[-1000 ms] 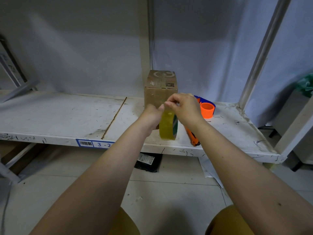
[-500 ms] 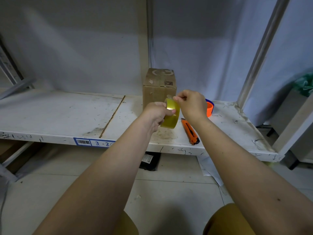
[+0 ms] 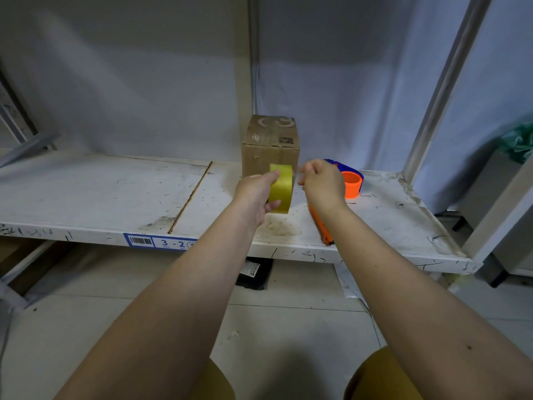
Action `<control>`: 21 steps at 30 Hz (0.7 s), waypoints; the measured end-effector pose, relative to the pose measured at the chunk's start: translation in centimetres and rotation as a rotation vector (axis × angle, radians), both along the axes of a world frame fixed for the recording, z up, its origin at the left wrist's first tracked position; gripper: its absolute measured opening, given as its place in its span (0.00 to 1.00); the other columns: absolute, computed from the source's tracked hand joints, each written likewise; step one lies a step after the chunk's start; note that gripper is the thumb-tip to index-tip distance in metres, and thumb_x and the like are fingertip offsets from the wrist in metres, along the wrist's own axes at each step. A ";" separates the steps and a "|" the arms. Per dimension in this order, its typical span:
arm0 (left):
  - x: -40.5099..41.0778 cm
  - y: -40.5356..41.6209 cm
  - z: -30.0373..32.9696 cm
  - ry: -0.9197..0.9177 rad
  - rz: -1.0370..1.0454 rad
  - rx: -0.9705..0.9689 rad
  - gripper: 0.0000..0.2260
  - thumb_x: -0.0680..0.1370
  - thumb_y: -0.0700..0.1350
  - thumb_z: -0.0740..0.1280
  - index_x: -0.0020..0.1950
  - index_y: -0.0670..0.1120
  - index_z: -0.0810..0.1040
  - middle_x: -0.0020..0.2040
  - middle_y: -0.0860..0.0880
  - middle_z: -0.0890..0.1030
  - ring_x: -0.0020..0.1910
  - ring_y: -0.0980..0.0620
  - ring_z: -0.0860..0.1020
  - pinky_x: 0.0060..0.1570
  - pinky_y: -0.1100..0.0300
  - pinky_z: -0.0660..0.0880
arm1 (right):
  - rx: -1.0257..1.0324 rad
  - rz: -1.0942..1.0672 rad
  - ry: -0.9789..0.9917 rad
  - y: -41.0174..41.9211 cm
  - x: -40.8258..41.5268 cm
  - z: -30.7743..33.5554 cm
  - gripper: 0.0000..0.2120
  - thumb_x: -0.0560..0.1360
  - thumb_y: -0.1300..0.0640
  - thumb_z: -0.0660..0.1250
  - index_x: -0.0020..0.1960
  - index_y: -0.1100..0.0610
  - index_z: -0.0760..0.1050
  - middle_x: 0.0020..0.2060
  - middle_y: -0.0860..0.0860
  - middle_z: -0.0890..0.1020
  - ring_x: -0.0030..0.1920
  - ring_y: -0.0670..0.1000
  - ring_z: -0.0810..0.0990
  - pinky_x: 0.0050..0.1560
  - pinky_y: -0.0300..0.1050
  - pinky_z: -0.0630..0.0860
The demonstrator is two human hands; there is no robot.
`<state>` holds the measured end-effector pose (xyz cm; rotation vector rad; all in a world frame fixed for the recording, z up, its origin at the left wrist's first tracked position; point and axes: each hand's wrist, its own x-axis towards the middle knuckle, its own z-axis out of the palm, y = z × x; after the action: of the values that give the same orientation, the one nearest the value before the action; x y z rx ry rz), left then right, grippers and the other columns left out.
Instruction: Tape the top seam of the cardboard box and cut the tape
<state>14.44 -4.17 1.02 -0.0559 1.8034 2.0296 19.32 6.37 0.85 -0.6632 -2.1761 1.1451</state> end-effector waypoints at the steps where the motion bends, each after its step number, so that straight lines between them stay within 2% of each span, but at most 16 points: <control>1: -0.1 0.0 0.0 0.000 0.008 -0.001 0.12 0.76 0.48 0.69 0.56 0.44 0.74 0.59 0.41 0.79 0.54 0.43 0.80 0.31 0.61 0.75 | -0.013 0.019 -0.016 -0.2 0.0 -0.2 0.11 0.79 0.62 0.57 0.51 0.59 0.79 0.48 0.55 0.84 0.50 0.56 0.81 0.51 0.52 0.78; 4: -0.4 0.3 -0.4 0.010 0.014 -0.022 0.11 0.79 0.48 0.66 0.57 0.44 0.74 0.56 0.42 0.79 0.48 0.45 0.79 0.35 0.59 0.77 | -0.074 0.076 -0.038 -0.7 -0.2 -0.8 0.09 0.79 0.58 0.59 0.50 0.57 0.78 0.49 0.54 0.83 0.52 0.55 0.80 0.55 0.56 0.77; 7: -0.7 0.7 -1.0 0.032 0.003 -0.050 0.07 0.80 0.44 0.64 0.56 0.43 0.75 0.52 0.43 0.78 0.41 0.48 0.78 0.48 0.55 0.78 | -0.184 0.127 -0.082 -0.7 -0.4 -1.6 0.13 0.79 0.51 0.60 0.49 0.58 0.78 0.47 0.56 0.83 0.50 0.57 0.81 0.55 0.57 0.77; 9: -0.8 1.1 -1.7 0.059 -0.025 -0.076 0.09 0.79 0.39 0.64 0.59 0.40 0.76 0.49 0.44 0.78 0.39 0.50 0.77 0.52 0.56 0.78 | -0.214 0.141 -0.103 -0.4 -0.6 -2.5 0.12 0.78 0.51 0.61 0.47 0.59 0.79 0.46 0.58 0.83 0.49 0.59 0.82 0.54 0.58 0.78; 11: -0.9 1.5 -2.4 0.086 -0.063 -0.106 0.12 0.79 0.36 0.64 0.62 0.39 0.77 0.50 0.43 0.79 0.41 0.51 0.77 0.52 0.58 0.78 | -0.242 0.124 -0.101 0.0 -0.9 -3.4 0.10 0.75 0.52 0.65 0.48 0.58 0.79 0.46 0.58 0.83 0.49 0.59 0.82 0.54 0.59 0.79; 12: -0.9 1.7 -2.6 0.102 -0.080 -0.118 0.13 0.78 0.34 0.64 0.62 0.39 0.77 0.51 0.43 0.79 0.43 0.51 0.78 0.52 0.58 0.78 | -0.263 0.111 -0.099 0.3 -1.0 -3.7 0.12 0.74 0.51 0.66 0.52 0.57 0.78 0.48 0.56 0.82 0.50 0.57 0.82 0.54 0.58 0.79; 14: -0.8 2.2 -3.0 0.132 -0.102 -0.146 0.13 0.78 0.33 0.64 0.61 0.38 0.78 0.50 0.44 0.79 0.46 0.50 0.78 0.55 0.57 0.77 | -0.294 0.083 -0.105 0.6 -0.8 -4.0 0.20 0.73 0.50 0.68 0.62 0.57 0.73 0.54 0.55 0.80 0.53 0.56 0.81 0.56 0.56 0.79; 16: -0.9 2.7 -3.5 0.171 -0.116 -0.175 0.13 0.77 0.32 0.65 0.60 0.38 0.78 0.50 0.44 0.80 0.48 0.48 0.78 0.57 0.56 0.78 | -0.281 0.061 -0.090 0.9 -0.5 -4.2 0.25 0.74 0.52 0.68 0.67 0.56 0.67 0.54 0.55 0.79 0.53 0.56 0.81 0.57 0.55 0.78; 18: -0.9 3.2 -3.9 0.230 -0.127 -0.245 0.14 0.76 0.33 0.67 0.61 0.39 0.79 0.51 0.44 0.81 0.50 0.47 0.80 0.60 0.52 0.77 | -0.208 0.076 -0.080 1.3 -0.1 -4.4 0.26 0.75 0.56 0.66 0.71 0.55 0.63 0.50 0.55 0.80 0.52 0.56 0.81 0.57 0.55 0.78; 19: -1.0 3.5 -4.1 0.278 -0.135 -0.308 0.14 0.75 0.35 0.68 0.61 0.41 0.80 0.53 0.44 0.82 0.52 0.45 0.80 0.61 0.50 0.77 | -0.144 0.090 -0.078 1.5 0.1 -4.3 0.27 0.76 0.58 0.65 0.72 0.53 0.61 0.52 0.56 0.79 0.53 0.57 0.80 0.58 0.54 0.77; 21: -0.9 4.1 -4.5 0.423 -0.178 -0.465 0.14 0.75 0.38 0.69 0.61 0.45 0.81 0.58 0.44 0.82 0.57 0.44 0.79 0.62 0.50 0.75 | 0.061 0.098 -0.117 1.9 0.8 -4.3 0.29 0.76 0.61 0.64 0.73 0.47 0.61 0.63 0.57 0.71 0.57 0.59 0.77 0.59 0.52 0.75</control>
<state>13.55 -0.08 -3.46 0.4125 2.4109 1.5426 20.09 8.28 -3.41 -0.6165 -2.3554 1.1088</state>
